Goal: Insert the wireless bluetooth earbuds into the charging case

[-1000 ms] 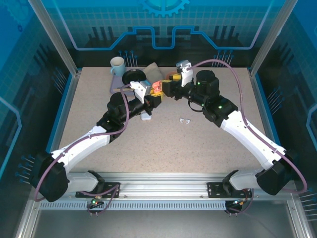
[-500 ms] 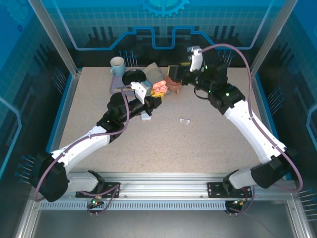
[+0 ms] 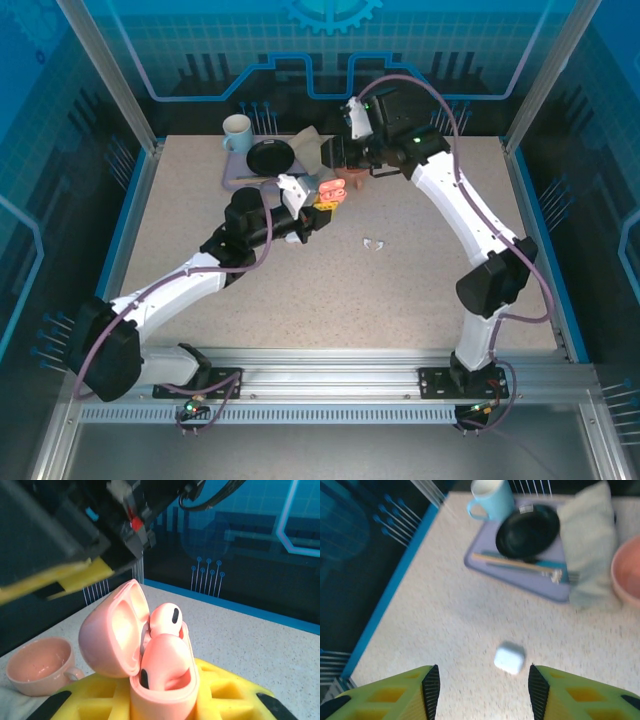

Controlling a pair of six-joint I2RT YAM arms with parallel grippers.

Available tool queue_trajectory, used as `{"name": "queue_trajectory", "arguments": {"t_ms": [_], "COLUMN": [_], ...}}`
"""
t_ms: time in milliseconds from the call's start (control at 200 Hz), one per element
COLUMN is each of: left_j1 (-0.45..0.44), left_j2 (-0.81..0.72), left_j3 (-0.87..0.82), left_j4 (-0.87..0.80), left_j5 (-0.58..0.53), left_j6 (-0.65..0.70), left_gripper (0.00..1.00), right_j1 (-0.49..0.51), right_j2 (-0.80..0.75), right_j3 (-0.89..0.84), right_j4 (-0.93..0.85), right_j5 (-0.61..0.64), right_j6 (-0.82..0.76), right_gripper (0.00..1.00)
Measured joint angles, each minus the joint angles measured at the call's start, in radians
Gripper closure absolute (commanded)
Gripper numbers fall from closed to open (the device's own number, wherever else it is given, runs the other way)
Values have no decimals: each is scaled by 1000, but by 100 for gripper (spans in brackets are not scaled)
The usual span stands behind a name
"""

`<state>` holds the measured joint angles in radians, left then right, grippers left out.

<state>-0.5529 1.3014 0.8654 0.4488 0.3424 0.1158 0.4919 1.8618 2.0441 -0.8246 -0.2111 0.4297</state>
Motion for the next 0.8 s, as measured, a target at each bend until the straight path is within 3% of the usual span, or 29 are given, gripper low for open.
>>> {"name": "queue_trajectory", "arguments": {"t_ms": [250, 550, 800], "left_j1": [0, 14, 52], "left_j2": [12, 53, 67], "left_j3": [0, 1, 1], "left_j4": [-18, -11, -19], "left_j5": [-13, -10, -89], "left_j6": [14, -69, -167], "left_gripper": [100, 100, 100], "right_j1": [37, 72, -18], "right_j2": [-20, -230, -436], "right_j3": [-35, -302, -560], "right_j4": [-65, 32, 82], "right_j5": [14, 115, 174], "right_j6": [-8, 16, 135], "right_gripper": [51, 48, 46]}}
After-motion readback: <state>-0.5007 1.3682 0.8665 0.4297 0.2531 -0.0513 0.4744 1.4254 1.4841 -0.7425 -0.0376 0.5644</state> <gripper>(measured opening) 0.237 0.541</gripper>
